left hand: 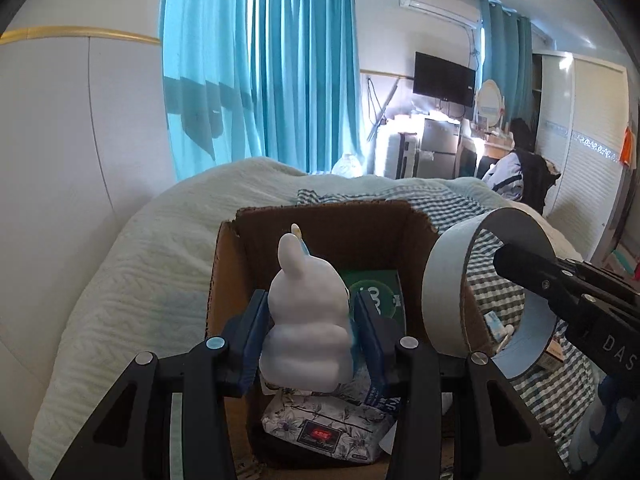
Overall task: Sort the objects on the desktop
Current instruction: 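Carry the figurine and tape roll over the cardboard box, then open both tools to drop the figurine and tape roll into the box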
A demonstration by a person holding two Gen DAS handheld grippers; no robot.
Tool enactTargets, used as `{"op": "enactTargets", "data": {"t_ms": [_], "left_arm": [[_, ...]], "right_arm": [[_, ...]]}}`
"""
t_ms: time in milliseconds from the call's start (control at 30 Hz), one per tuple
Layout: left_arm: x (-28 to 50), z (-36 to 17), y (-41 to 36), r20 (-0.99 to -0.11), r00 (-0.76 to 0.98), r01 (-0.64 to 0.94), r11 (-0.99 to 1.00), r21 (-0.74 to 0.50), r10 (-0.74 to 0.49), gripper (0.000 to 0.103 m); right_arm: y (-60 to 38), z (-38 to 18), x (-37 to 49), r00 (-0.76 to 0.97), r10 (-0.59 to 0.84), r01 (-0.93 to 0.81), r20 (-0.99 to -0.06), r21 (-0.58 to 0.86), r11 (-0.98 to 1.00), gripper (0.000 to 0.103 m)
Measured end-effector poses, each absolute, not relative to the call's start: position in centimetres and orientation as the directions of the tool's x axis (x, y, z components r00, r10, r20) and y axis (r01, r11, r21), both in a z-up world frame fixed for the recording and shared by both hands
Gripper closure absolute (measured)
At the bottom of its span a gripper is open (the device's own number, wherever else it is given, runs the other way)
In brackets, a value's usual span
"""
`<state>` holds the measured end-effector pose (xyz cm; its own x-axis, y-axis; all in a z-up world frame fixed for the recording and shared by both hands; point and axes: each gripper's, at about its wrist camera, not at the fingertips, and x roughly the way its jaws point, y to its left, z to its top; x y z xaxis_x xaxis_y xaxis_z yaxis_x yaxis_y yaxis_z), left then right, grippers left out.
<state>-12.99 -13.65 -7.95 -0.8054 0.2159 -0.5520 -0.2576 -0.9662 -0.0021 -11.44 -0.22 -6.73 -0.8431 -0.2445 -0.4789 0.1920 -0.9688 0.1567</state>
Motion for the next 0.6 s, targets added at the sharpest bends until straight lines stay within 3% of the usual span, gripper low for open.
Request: {"op": "enactTargets", "data": {"t_ms": [267, 367, 400, 433, 533, 600], "left_arm": [[-14.5, -10.8, -13.7, -0.608, -0.769, -0.239, -0.971, -0.013, 0.197, 0.056], [-14.2, -10.6, -13.8, -0.607, -0.771, -0.230, -0.973, -0.019, 0.194, 0.039], [-14.4, -10.3, -14.2, -0.601, -0.774, -0.228, -0.973, -0.026, 0.197, 0.037], [-14.2, -10.0, -14.3, -0.596, -0.778, -0.225, -0.974, -0.030, 0.198, 0.037], [-13.6, -8.9, -14.5, -0.581, -0.790, -0.217, -0.976, -0.037, 0.197, 0.036], [-13.2, -8.1, -15.0, -0.567, -0.799, -0.211, -0.976, -0.048, 0.200, 0.030]], "right_arm": [[-0.2, -10.3, -14.3, -0.802, -0.207, 0.159, -0.560, 0.134, -0.978, 0.089], [-0.2, -10.6, -14.6, -0.796, -0.202, 0.160, -0.571, 0.124, -0.979, 0.071], [-0.1, -10.6, -14.6, -0.796, -0.193, 0.150, -0.574, 0.121, -0.981, 0.051], [0.0, -10.5, -14.4, -0.800, -0.194, 0.147, -0.568, 0.128, -0.981, 0.041], [0.4, -9.7, -13.7, -0.805, -0.192, 0.141, -0.561, 0.134, -0.981, 0.040], [0.6, -8.9, -13.2, -0.811, -0.193, 0.140, -0.553, 0.136, -0.981, 0.037]]}}
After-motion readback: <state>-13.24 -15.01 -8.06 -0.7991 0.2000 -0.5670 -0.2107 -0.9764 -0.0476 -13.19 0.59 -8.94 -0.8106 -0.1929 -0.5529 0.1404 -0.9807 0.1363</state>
